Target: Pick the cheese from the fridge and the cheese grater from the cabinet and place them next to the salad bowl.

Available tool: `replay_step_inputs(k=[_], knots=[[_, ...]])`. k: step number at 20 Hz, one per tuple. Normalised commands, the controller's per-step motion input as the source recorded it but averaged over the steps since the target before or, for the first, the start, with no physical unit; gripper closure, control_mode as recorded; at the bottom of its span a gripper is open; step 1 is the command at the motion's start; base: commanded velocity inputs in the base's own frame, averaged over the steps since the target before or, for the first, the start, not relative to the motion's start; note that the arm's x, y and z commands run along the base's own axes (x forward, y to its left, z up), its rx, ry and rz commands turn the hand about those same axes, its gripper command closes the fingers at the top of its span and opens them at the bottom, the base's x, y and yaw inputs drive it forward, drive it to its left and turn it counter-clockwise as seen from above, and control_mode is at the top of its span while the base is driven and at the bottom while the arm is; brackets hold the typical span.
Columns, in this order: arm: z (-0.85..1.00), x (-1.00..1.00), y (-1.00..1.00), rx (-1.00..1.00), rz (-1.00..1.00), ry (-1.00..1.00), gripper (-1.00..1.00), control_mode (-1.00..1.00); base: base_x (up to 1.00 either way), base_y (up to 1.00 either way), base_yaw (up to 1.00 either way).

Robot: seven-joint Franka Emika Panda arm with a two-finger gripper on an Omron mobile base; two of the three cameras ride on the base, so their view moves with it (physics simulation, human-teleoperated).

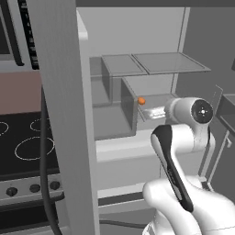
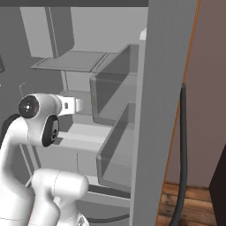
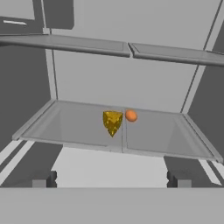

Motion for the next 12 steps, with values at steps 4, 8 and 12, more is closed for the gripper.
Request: replay_step_inputs(k=[4,8,12], knots=[[0.0,0.29,-0.01,0.0,0.02,0.0,-1.0,-1.0,0.0,0.0,0.0],[-0.11,0.24,-0.03,0.0,0.05,0.0,-1.0,-1.0,0.0,0.0,0.0],[-0.24,0.26,-0.01,0.0,0.06,0.0,-1.0,-1.0,0.0,0.0,0.0]])
